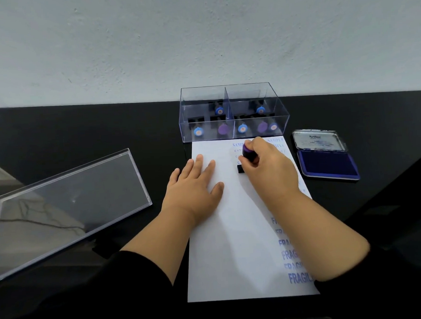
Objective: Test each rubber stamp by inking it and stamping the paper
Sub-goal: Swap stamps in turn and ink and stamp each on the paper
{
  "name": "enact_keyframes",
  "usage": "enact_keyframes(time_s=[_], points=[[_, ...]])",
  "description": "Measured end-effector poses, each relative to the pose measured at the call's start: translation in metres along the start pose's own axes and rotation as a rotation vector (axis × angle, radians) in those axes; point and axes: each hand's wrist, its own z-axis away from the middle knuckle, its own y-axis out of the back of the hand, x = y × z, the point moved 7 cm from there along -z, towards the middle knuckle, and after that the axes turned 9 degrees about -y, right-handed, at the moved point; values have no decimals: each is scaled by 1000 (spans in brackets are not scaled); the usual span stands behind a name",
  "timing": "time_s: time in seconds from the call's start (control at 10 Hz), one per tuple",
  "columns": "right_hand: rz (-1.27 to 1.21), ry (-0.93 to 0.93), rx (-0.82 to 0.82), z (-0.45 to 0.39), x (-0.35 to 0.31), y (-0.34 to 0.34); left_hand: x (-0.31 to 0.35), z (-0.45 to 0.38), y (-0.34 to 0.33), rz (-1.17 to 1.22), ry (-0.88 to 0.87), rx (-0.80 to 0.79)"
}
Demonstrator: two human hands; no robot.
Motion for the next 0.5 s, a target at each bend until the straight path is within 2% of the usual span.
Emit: enact_keyframes(time_s=[0.5], points=[[67, 55, 1, 0, -4, -1, 1, 0, 0, 0, 3, 3]])
